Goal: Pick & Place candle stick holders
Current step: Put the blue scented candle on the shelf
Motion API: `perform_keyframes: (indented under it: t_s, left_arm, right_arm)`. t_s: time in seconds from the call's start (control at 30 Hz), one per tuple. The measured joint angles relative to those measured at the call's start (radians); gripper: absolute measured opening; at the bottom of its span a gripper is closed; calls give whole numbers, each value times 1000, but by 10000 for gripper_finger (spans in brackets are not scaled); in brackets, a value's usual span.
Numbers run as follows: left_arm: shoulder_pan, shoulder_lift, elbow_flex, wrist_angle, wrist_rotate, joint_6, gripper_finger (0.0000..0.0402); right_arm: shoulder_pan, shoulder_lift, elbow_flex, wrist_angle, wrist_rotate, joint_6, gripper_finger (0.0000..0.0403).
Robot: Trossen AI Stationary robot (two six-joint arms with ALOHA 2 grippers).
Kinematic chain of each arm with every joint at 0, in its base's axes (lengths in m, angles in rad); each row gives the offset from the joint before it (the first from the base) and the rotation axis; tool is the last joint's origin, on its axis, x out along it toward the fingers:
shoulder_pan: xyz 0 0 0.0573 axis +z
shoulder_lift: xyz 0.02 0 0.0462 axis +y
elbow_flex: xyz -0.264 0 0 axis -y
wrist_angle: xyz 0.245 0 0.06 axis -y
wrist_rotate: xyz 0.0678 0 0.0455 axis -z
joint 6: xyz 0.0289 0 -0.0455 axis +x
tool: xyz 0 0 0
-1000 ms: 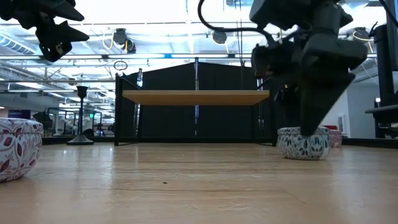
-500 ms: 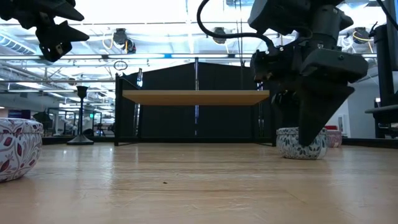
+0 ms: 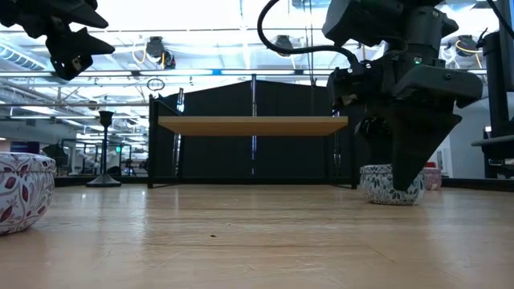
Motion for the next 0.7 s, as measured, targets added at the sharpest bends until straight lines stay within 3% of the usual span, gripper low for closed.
perform_keyframes:
  t_s: [0.4,0.7]
  left_arm:
    - [0,0,0,0,0,-2,170]
    - [0,0,0,0,-4,-4,170]
  right_arm:
    - [0,-7,10,-17,-1,-4,294]
    - [-20,-31,203,-199,-1,-109,293]
